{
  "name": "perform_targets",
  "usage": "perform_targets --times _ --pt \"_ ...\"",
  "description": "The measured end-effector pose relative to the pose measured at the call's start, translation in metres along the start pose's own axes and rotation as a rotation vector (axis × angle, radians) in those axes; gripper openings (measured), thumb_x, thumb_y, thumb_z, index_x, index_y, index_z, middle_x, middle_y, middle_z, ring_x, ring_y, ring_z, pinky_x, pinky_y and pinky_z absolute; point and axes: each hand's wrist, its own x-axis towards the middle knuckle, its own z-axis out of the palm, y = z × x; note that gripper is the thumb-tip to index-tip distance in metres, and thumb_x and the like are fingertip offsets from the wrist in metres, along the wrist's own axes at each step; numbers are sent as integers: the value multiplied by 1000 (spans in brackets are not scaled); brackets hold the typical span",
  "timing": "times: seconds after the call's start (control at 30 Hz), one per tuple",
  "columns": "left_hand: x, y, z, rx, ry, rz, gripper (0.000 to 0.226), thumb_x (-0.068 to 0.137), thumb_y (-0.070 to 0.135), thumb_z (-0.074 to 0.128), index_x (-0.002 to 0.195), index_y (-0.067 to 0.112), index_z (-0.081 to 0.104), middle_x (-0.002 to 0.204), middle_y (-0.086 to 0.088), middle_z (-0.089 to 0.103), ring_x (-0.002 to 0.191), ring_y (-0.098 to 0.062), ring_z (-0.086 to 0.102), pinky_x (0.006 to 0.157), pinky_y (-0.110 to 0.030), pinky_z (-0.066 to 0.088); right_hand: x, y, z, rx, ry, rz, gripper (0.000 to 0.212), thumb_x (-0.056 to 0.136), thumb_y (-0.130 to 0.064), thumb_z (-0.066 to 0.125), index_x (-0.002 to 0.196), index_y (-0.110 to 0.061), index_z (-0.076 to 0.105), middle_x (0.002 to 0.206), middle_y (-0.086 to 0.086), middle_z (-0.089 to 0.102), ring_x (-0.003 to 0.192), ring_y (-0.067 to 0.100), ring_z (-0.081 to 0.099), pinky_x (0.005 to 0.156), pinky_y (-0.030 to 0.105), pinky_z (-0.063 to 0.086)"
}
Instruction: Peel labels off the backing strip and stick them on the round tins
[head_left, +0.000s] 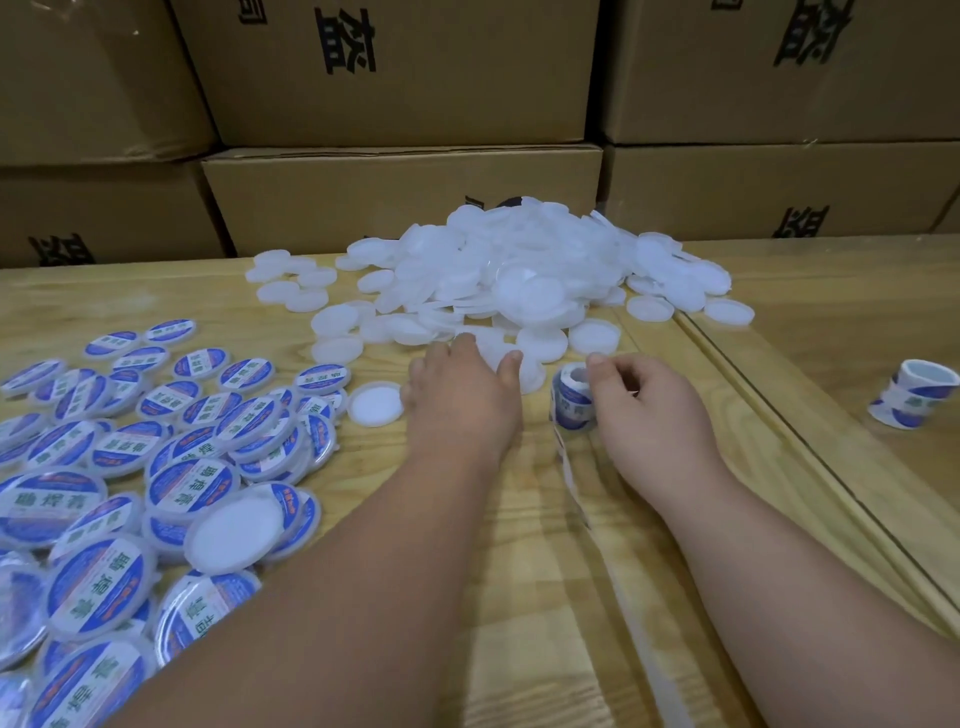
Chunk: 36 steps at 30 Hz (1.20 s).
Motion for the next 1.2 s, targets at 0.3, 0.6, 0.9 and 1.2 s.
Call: perform_targets --times 0.3,0.6,0.9,1.2 --pt "2 -2 -3 -235 97 -8 32 93 48 63 113 23 62 115 1 62 114 -24 56 94 -39 45 -32 -17 -29 -178 -288 -52 66 73 -85 52 54 -24 38 44 -14 34 40 6 34 43 16 28" --pt "-73 -11 -44 -891 -2 -54 6 73 27 54 67 23 54 102 23 70 87 -7 66 70 -23 48 -37 -27 -32 -269 -661 -45 35 78 -39 60 69 -6 52 58 -4 45 52 12 40 54 28 31" --pt "-97 -14 -53 -792 -272 242 29 82 31 63 103 50 55 91 16 68 77 -3 65 72 -22 52 -37 -15 -18 134 -452 -86 40 90 -37 64 74 0 64 74 28 62 65 20 54 66 36 43" --pt "-91 -16 -49 -668 -387 294 62 66 48 84 114 62 48 107 31 61 92 2 63 85 -24 49 -29 -15 -20 129 -550 -136 40 85 -36 61 65 -1 59 59 9 48 57 16 43 56 27 36"
